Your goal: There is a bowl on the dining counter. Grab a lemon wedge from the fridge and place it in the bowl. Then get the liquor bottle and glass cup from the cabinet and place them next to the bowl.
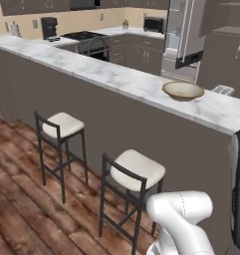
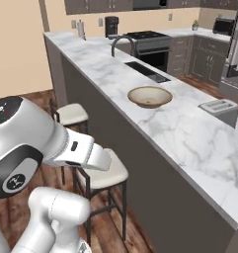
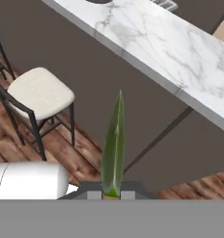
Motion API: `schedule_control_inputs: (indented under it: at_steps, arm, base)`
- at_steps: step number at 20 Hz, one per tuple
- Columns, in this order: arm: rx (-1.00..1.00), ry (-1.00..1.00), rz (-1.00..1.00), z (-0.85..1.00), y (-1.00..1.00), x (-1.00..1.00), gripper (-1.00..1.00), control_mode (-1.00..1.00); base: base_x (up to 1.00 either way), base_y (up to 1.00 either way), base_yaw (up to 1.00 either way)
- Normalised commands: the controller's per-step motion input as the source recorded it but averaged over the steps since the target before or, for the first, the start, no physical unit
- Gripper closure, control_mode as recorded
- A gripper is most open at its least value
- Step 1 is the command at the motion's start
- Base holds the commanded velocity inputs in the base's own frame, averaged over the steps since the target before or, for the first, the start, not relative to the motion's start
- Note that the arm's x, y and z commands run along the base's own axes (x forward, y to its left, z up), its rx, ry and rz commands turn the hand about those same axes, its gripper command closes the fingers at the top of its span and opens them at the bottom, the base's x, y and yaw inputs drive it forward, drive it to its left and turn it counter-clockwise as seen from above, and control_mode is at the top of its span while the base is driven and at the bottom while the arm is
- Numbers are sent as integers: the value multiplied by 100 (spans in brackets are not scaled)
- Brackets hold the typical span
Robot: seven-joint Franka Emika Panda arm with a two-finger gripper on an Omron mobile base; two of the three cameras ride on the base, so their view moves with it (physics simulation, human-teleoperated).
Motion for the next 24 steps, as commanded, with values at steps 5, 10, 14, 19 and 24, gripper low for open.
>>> schedule_control_inputs:
  at_steps: [5,10,14,19,24]
  arm:
    - [0,0,0,0,0,0,100,100]
    - [0,0,0,0,0,0,100,100]
    - [0,0,0,0,0,0,100,100]
    - [0,0,0,0,0,0,100,100]
    - [0,0,0,0,0,0,100,100]
  base:
    - [55,-9,-35]
    - [69,-1,-33]
    - [79,0,-32]
    - [55,0,-27]
    - [17,0,-7]
